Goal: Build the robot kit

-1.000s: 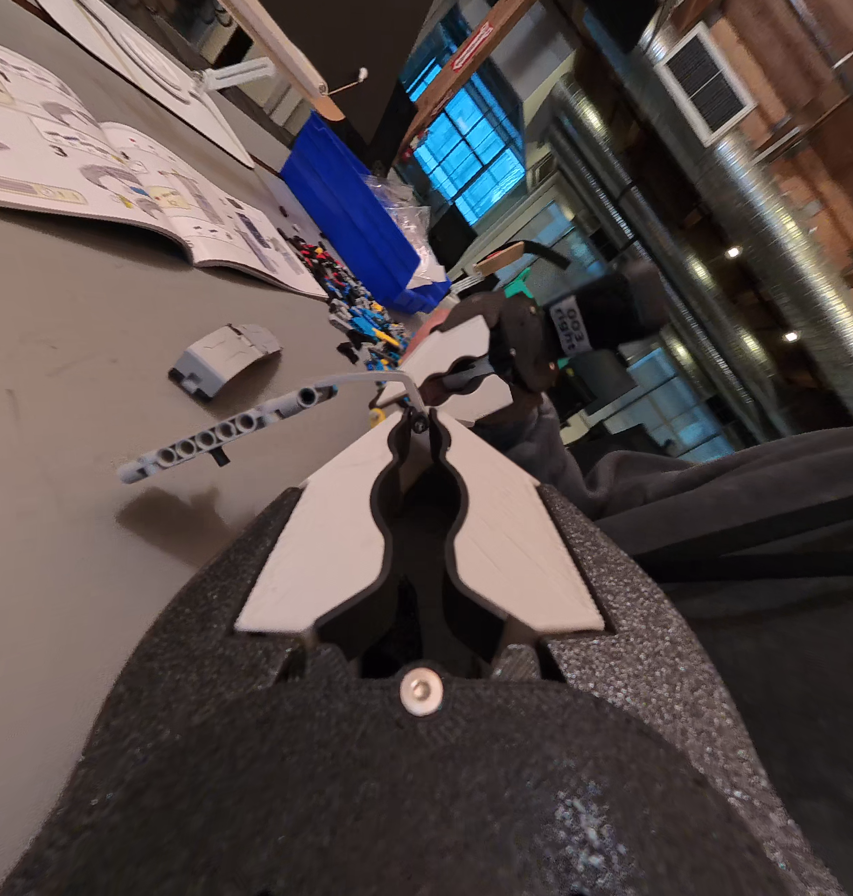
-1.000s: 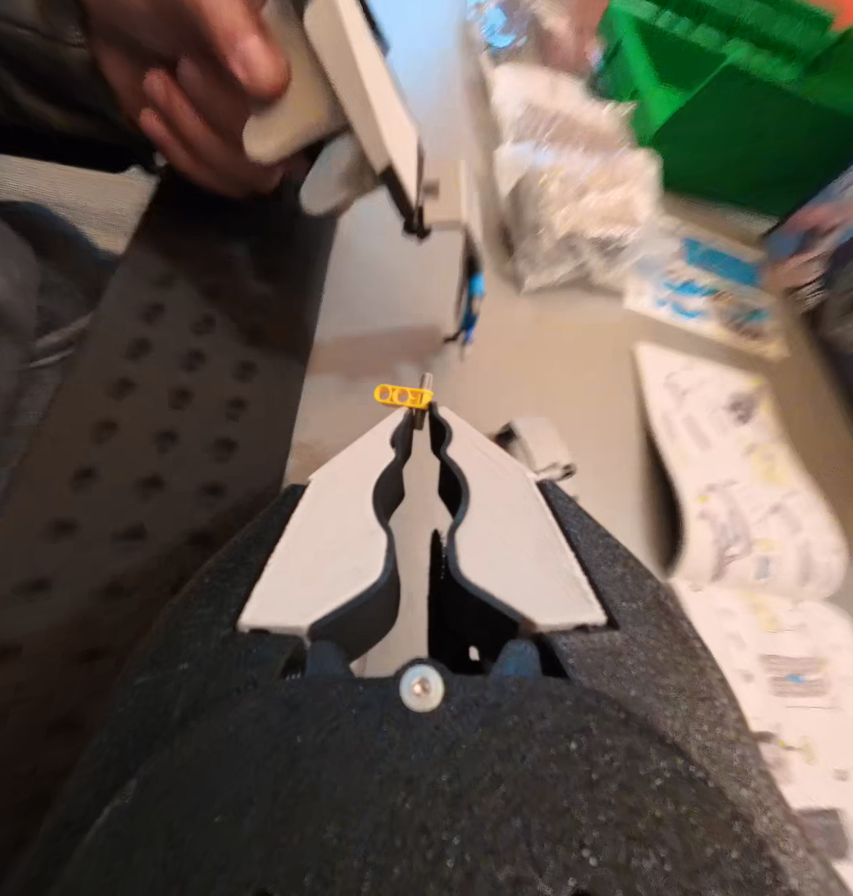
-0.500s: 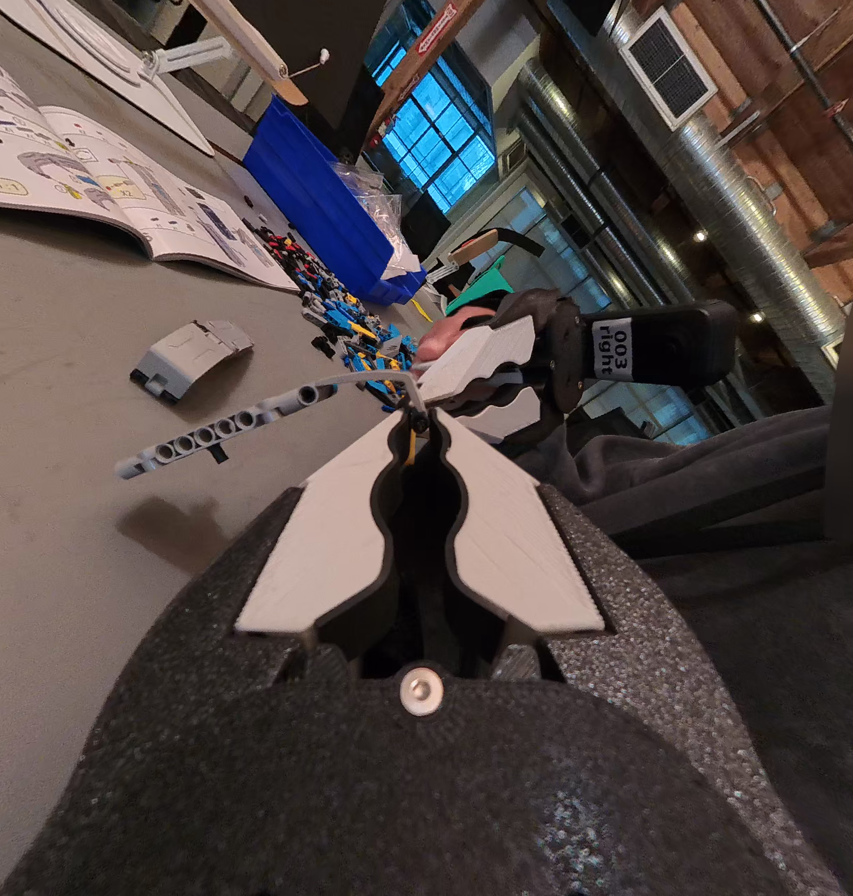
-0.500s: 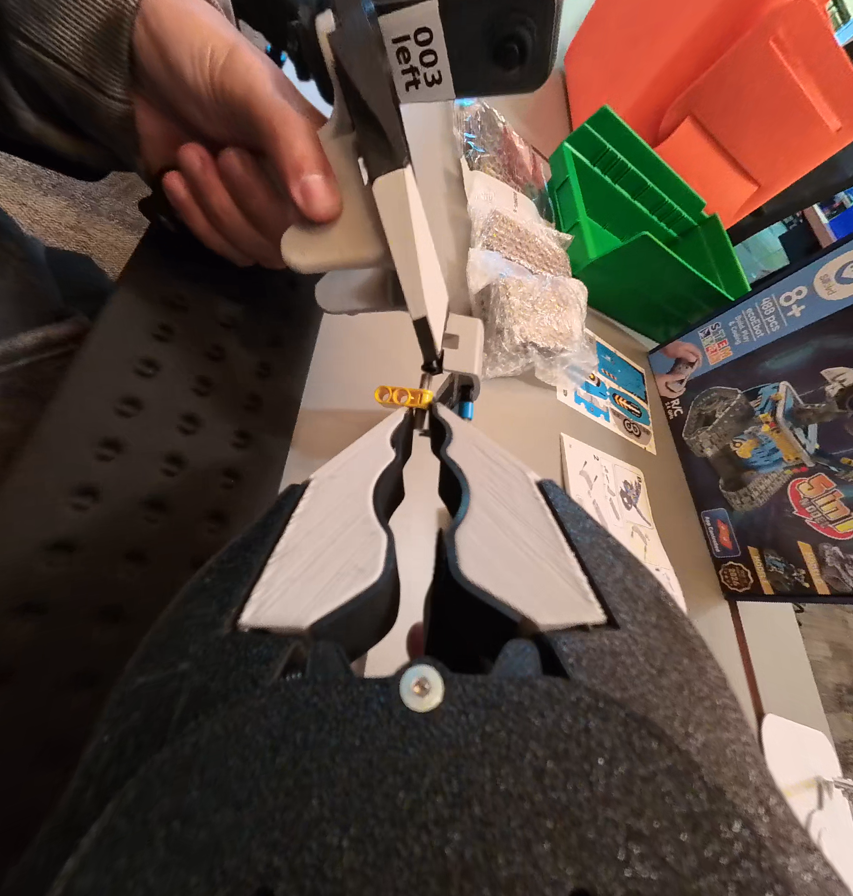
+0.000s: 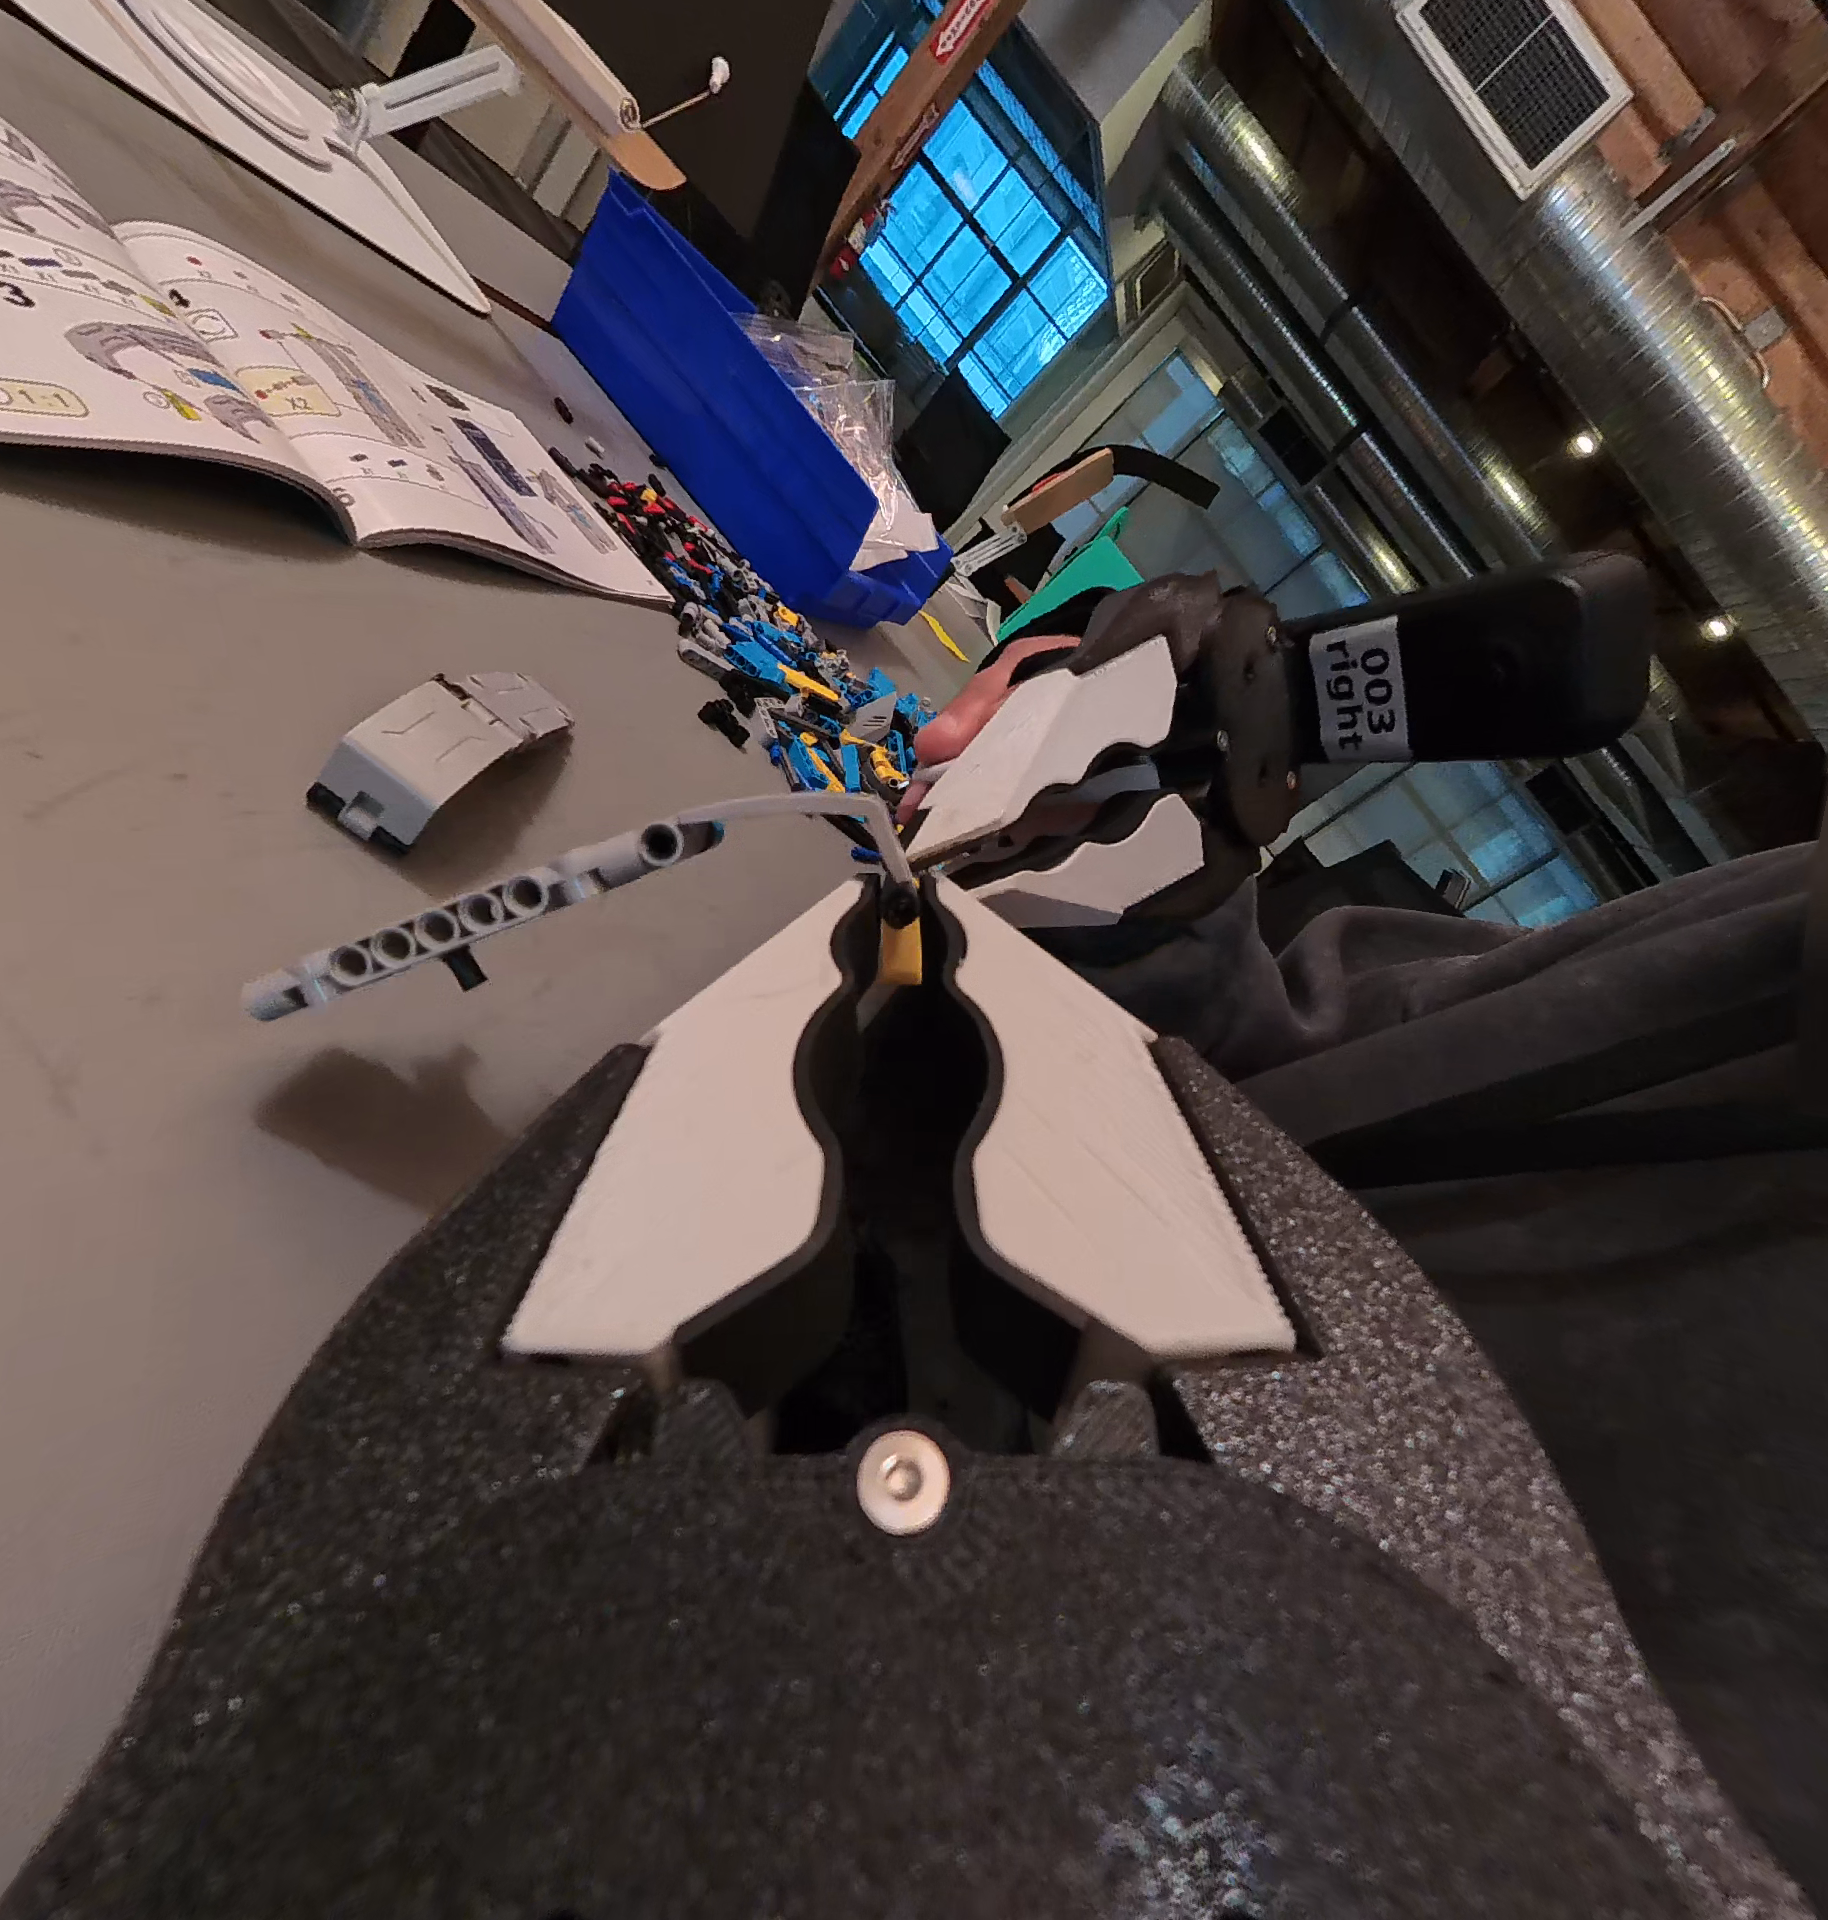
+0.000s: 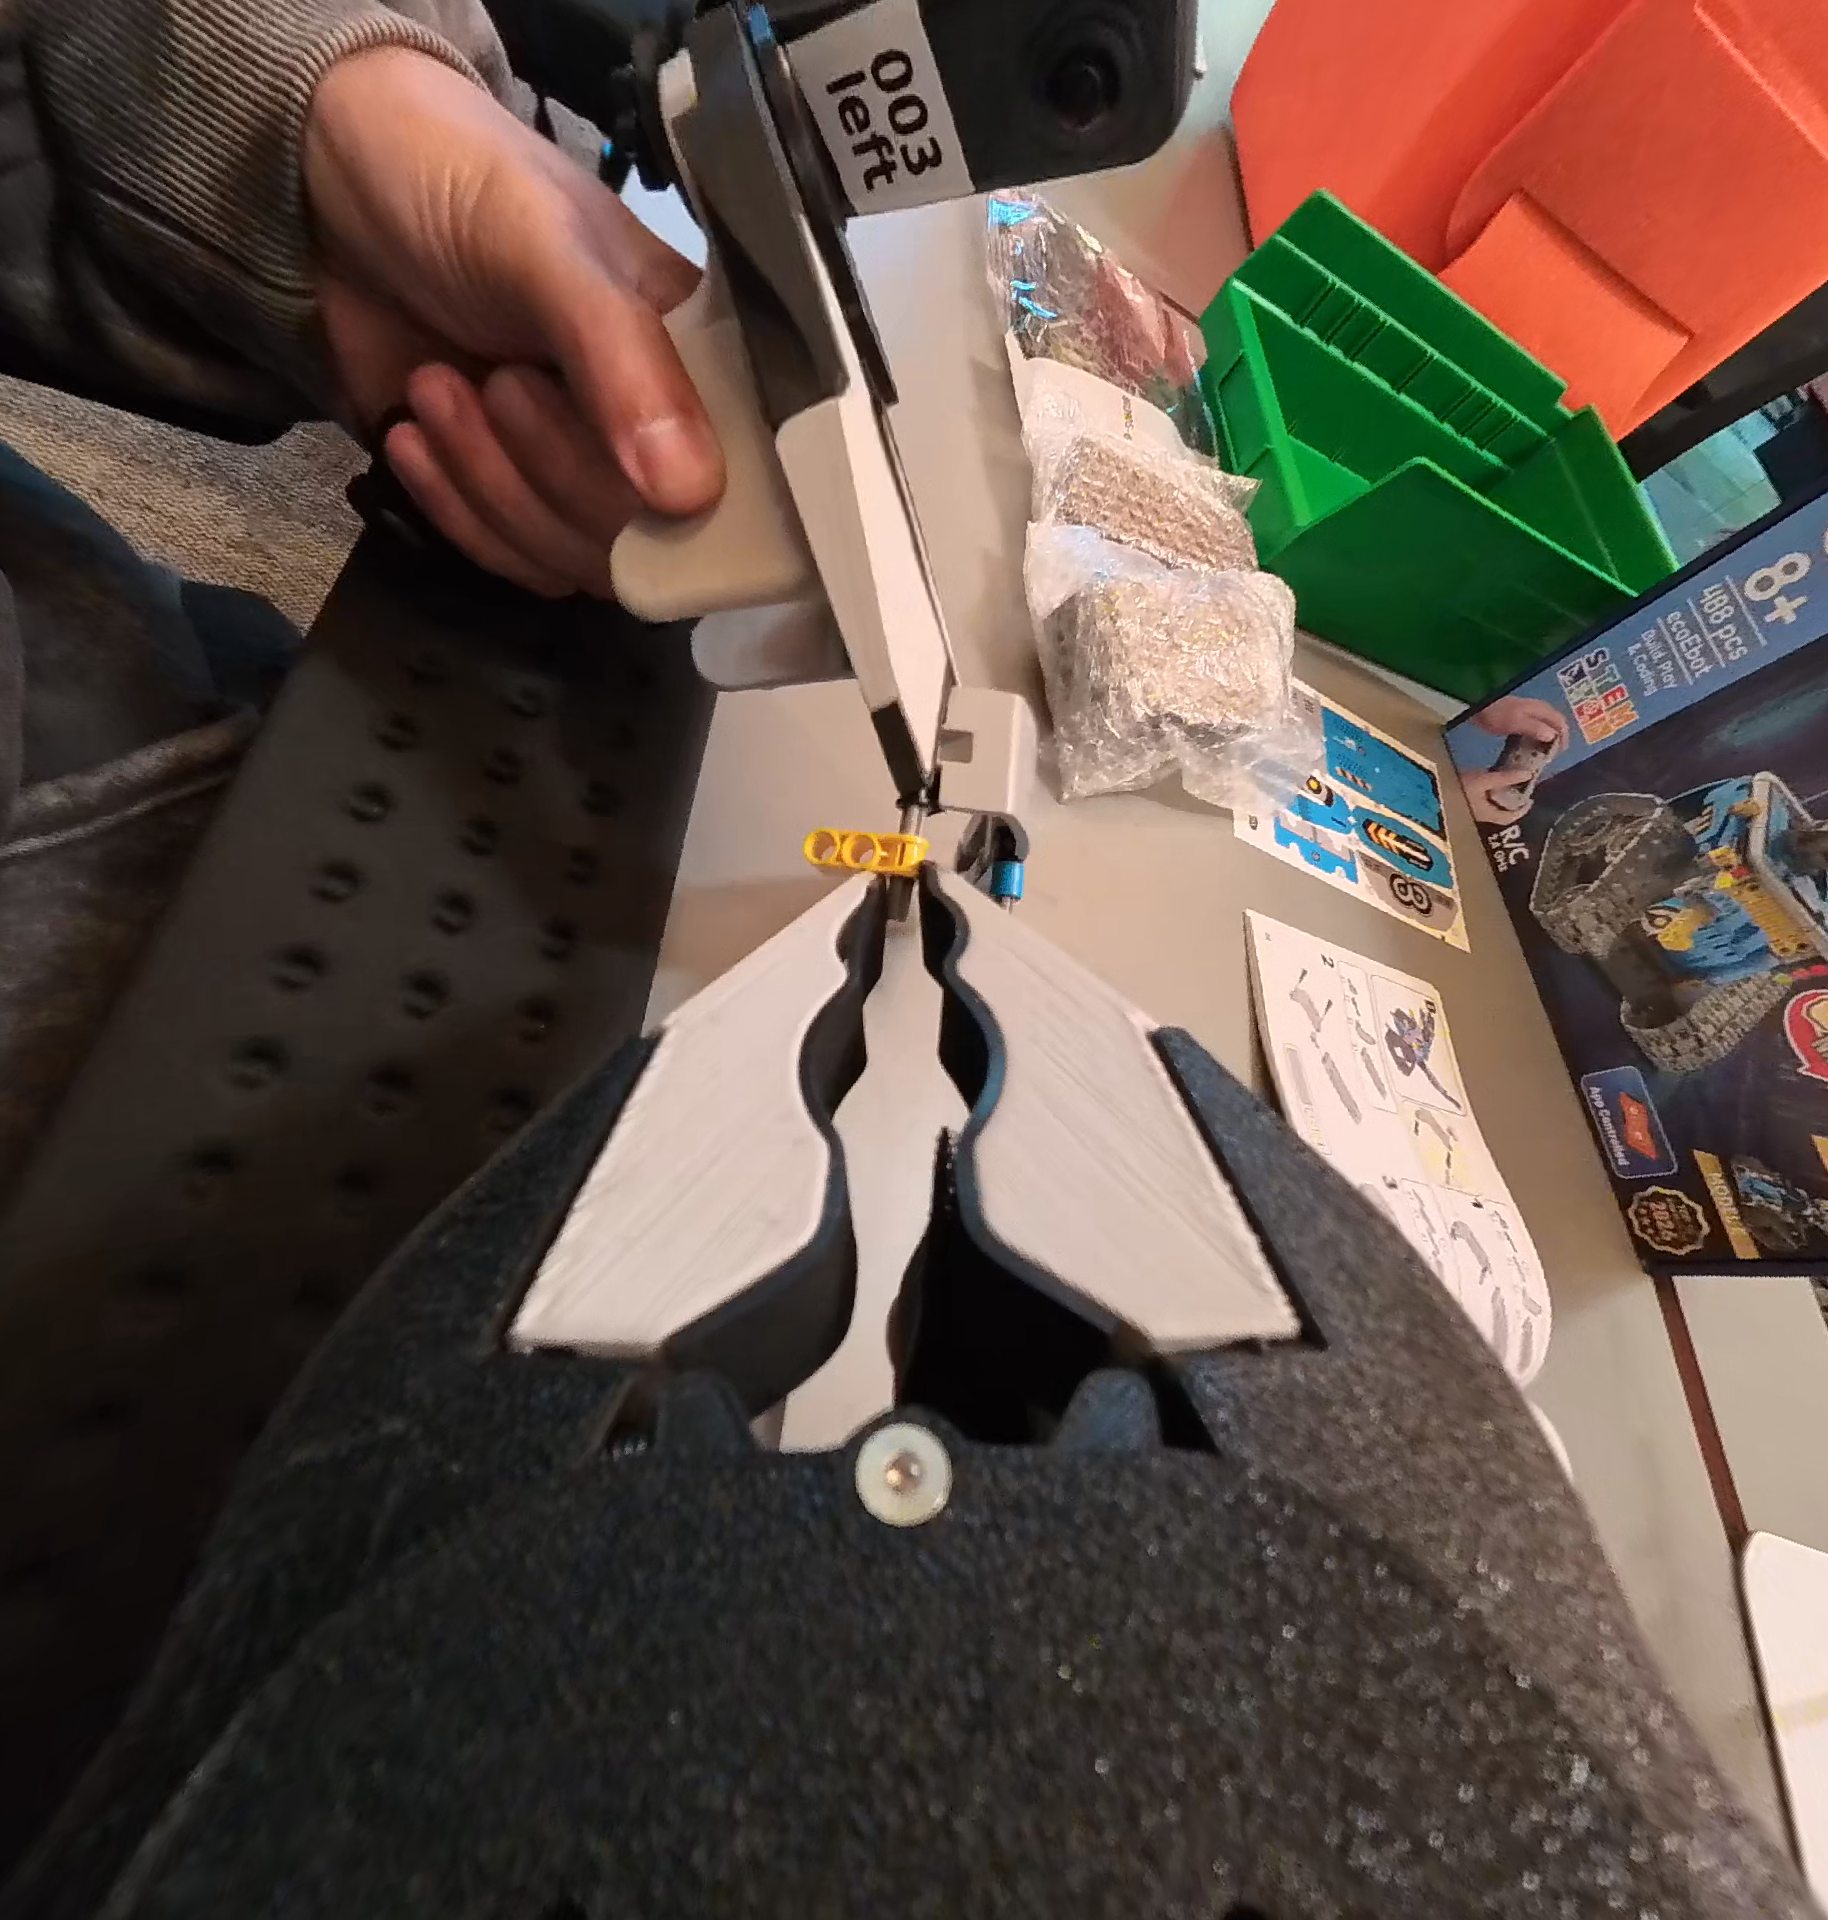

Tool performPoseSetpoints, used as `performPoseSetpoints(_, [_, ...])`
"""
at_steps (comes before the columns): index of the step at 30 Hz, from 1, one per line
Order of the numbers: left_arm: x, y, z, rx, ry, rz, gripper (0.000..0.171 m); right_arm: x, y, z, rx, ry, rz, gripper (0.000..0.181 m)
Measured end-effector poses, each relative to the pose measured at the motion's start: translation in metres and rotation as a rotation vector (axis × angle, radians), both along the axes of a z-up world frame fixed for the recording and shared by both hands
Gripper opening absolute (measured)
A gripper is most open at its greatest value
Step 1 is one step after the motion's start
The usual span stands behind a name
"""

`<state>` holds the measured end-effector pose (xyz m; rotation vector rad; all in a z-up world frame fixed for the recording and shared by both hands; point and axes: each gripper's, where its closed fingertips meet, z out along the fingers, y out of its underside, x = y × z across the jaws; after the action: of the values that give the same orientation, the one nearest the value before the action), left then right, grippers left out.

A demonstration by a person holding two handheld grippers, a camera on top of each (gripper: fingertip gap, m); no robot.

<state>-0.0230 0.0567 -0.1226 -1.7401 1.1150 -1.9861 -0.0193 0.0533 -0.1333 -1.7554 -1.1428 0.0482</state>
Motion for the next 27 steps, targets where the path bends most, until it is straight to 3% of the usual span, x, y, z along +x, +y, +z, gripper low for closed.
performPoseSetpoints(17, [-0.002,-0.017,-0.004,-0.046,0.033,-0.13,0.005,-0.004,-0.015,-0.005,-0.112,0.094,0.09,0.004])
performPoseSetpoints(27, [0.0,-0.018,-0.007,-0.011,0.049,-0.121,0.005,-0.004,-0.017,-0.009,-0.163,0.176,0.095,0.005])
